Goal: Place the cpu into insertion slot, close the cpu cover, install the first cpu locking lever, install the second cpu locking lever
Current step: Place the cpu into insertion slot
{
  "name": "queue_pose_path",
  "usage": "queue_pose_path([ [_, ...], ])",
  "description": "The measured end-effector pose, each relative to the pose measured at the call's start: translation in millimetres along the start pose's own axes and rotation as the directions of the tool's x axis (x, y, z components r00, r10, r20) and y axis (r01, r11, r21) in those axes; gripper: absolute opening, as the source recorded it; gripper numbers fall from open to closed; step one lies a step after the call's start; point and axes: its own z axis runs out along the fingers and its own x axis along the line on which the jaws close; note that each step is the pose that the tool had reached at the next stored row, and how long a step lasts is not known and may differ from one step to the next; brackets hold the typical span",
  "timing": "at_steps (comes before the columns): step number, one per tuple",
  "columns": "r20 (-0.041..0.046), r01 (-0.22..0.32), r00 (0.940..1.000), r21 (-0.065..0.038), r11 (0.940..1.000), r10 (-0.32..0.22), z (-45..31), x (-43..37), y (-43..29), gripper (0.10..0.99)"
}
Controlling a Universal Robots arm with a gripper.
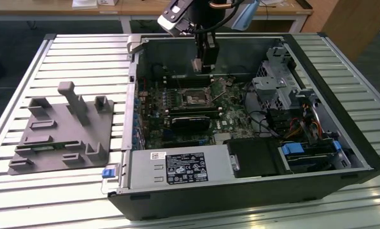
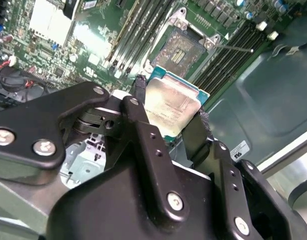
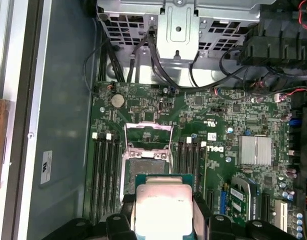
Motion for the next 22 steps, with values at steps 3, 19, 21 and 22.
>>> queue_pose_path([
  [3, 0.0003, 0.000, 1.0000, 0.000, 1.0000, 0.000, 0.9, 0.4, -0.8, 0.537],
  [19, 0.0002, 0.000, 1.0000, 0.000, 1.0000, 0.000, 6.5, 2.7, -1.3, 0.537],
  [21, 0.0001, 0.000, 1.0000, 0.000, 1.0000, 0.000, 7.6, 2.7, -1.4, 0.537],
  [22, 0.0001, 0.000, 1.0000, 0.000, 1.0000, 0.000, 8.3, 2.6, -1.5, 0.537],
])
